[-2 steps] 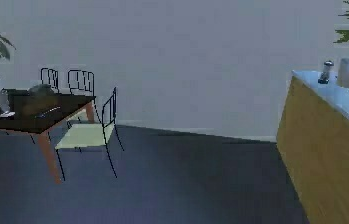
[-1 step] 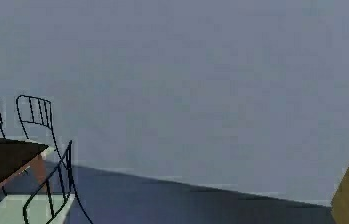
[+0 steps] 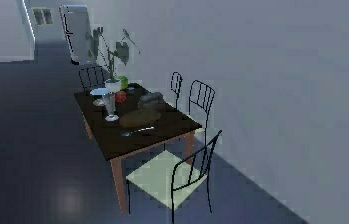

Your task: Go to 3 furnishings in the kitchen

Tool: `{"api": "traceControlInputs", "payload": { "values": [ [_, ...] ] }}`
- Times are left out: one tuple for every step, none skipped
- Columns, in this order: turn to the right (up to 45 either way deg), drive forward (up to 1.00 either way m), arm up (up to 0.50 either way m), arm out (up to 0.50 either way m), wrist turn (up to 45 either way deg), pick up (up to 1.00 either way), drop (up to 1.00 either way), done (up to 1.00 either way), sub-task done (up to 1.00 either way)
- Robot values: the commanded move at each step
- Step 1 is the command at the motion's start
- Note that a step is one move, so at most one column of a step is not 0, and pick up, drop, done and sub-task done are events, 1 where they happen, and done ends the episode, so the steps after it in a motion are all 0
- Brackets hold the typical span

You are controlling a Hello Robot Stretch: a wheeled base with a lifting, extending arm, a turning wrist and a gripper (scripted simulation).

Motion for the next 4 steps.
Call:
{"api": "traceControlInputs", "payload": {
  "values": [
    [0.0, 0.00, 0.00, 0.00, 0.0, 0.00, 0.00, 0.00, 1.00],
    [-39.0, 0.00, 0.00, 0.00, 0.0, 0.00, 0.00, 0.00, 0.00],
    [0.0, 0.40, 0.00, 0.00, 0.0, 0.00, 0.00, 0.00, 0.00],
    [30.0, 0.00, 0.00, 0.00, 0.0, 0.00, 0.00, 0.00, 0.00]
  ]
}}
